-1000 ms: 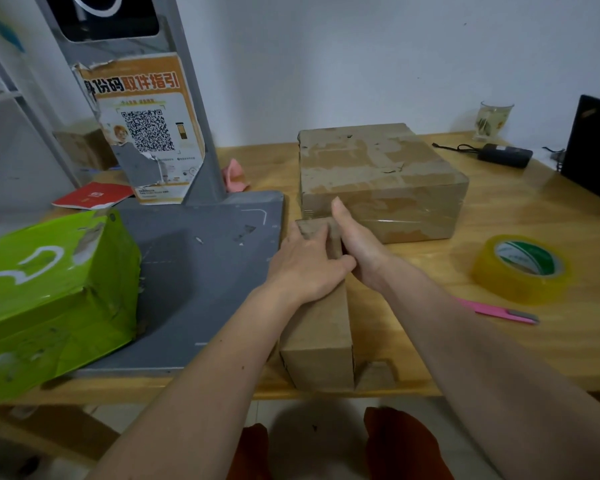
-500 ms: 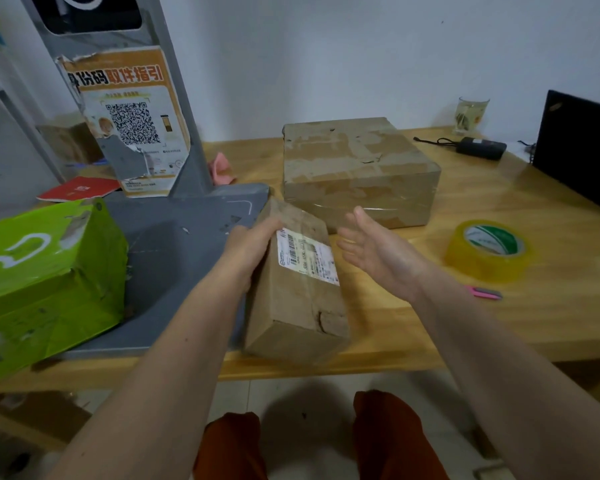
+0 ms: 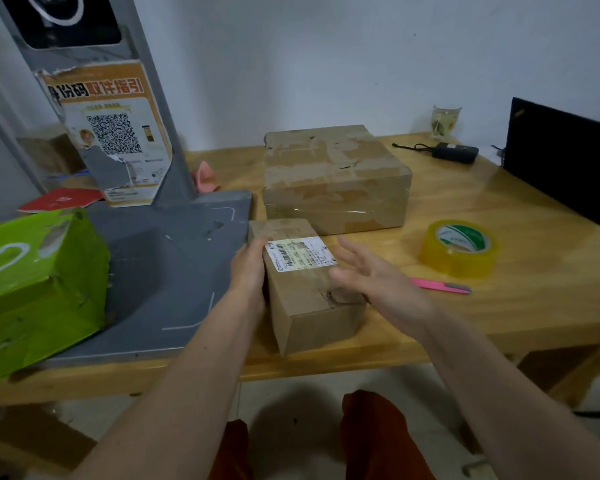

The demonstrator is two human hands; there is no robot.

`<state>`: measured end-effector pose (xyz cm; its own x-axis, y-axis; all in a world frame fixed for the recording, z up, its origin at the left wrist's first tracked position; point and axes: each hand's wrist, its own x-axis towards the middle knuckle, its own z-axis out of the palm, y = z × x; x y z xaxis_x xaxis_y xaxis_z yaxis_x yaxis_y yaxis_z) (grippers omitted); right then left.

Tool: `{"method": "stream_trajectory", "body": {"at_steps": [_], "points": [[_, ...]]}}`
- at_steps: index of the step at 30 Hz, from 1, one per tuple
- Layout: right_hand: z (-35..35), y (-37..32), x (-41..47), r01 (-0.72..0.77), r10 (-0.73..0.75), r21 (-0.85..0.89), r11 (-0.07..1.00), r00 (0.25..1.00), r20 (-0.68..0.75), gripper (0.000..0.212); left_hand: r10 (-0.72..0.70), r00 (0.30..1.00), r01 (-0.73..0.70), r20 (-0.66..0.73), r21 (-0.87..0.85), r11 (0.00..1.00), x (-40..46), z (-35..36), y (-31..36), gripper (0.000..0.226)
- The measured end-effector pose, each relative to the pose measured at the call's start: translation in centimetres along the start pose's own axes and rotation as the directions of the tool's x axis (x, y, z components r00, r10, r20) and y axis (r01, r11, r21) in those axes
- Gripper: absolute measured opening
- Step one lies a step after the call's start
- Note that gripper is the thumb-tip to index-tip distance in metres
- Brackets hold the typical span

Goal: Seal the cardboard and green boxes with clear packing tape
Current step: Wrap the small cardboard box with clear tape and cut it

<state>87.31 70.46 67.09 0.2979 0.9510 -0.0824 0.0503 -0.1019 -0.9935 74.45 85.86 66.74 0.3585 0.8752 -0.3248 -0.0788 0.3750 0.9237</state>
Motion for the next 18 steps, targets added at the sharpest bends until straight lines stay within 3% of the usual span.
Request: {"method": "stream_trajectory", "body": {"at_steps": [5, 10, 14, 18], "points": [[0.4, 0.9, -1.6, 0.040, -0.035, -0.115, 0.993, 0.998, 0.044, 0.108, 0.086, 0.993, -0.089, 0.078, 0.033, 0.996, 0.0, 0.9, -0.2, 0.027], [0.8, 1.4, -1.7, 0.058, -0.063, -0.096, 0.994, 0.997, -0.046, 0.103, 0.073, 0.968, -0.094, 0.240, 0.076, 0.993, -0.8, 1.1, -0.3, 0.020], [1.4, 2.0, -0.9, 0.103, -0.103, -0.004, 0.995, 0.991, -0.081, 0.105, 0.030, 0.944, -0.065, 0.329, 0.095, 0.993, -1.5, 0.3, -0.5, 0.035], [2.2, 2.2, 0.1, 0.125, -0.122, 0.012, 0.992, 0.984, -0.130, 0.103, -0.002, 0.943, -0.018, 0.334, 0.057, 0.998, -2.4, -0.5, -0.6, 0.032]]}}
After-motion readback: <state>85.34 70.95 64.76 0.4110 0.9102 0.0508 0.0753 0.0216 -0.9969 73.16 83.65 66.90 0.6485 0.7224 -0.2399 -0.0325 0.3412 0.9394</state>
